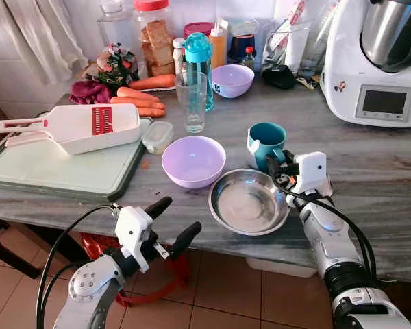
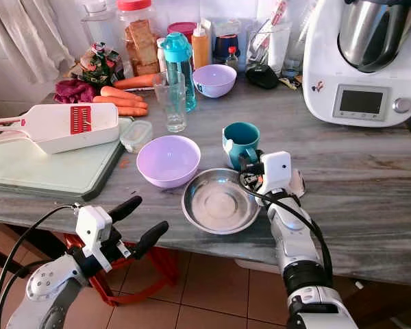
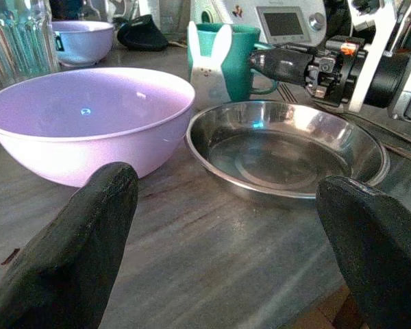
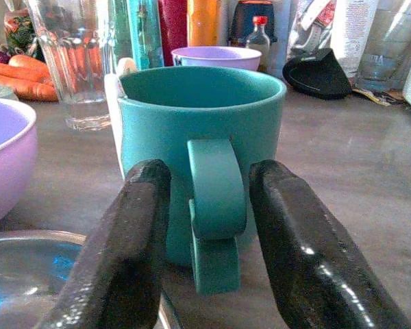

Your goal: Setting the table

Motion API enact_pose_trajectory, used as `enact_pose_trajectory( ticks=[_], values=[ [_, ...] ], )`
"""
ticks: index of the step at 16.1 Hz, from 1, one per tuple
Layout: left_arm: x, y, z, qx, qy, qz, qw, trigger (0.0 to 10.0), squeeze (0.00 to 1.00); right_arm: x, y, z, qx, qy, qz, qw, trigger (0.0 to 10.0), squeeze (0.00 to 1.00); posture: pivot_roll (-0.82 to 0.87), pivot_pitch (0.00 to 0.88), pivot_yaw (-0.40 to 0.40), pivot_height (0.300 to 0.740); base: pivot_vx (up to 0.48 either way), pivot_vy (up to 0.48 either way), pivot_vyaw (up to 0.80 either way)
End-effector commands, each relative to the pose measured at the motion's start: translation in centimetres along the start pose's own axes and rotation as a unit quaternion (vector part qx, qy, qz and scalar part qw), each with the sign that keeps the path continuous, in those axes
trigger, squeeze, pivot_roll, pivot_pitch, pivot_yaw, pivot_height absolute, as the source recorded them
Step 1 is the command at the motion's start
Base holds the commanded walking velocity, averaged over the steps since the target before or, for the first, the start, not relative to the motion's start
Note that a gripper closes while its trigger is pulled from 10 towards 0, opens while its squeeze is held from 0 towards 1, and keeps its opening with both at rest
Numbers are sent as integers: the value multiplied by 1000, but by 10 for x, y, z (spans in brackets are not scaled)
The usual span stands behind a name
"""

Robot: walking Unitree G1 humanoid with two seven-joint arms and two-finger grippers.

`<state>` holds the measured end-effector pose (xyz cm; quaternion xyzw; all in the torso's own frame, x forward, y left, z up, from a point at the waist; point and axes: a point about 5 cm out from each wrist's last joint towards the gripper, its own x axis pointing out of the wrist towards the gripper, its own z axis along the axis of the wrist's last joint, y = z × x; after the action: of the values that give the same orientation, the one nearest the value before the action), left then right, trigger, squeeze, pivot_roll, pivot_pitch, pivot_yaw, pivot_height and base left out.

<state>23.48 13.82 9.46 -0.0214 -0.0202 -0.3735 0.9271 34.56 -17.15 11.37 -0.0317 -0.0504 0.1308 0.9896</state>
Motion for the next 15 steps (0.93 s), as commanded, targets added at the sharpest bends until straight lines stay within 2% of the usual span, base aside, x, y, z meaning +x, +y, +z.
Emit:
enact_pose_trajectory(
  ticks=[1, 6, 10, 13, 15],
  values=[
    [0, 0, 2, 3, 0, -4, 1000, 10000, 0, 4, -1, 6, -2, -11, 0, 1000, 10000, 1000, 92, 39, 71, 740, 0, 0, 0],
    [1, 0, 0, 3, -2, 0, 1000, 10000, 0, 8, 1, 26, -23, -55, 6, 998, 10000, 1000, 93, 28, 67, 740, 0, 0, 0],
    [4, 0, -2, 2, -3, 0, 1000, 10000, 0, 7, 4, 48, -17, -107, -6, 994, 10000, 1000, 87, 16, 71, 740, 0, 0, 0],
    [5, 2, -1, 4, -5, 0, 1000, 10000, 0, -2, 8, 62, -15, -138, -18, 990, 10000, 1000, 85, 12, 71, 740, 0, 0, 0],
    [7, 2, -2, 2, -7, 3, 1000, 10000, 0, -18, 14, 64, -21, -151, -20, 988, 10000, 1000, 80, 3, 68, 740, 0, 0, 0]
  ],
)
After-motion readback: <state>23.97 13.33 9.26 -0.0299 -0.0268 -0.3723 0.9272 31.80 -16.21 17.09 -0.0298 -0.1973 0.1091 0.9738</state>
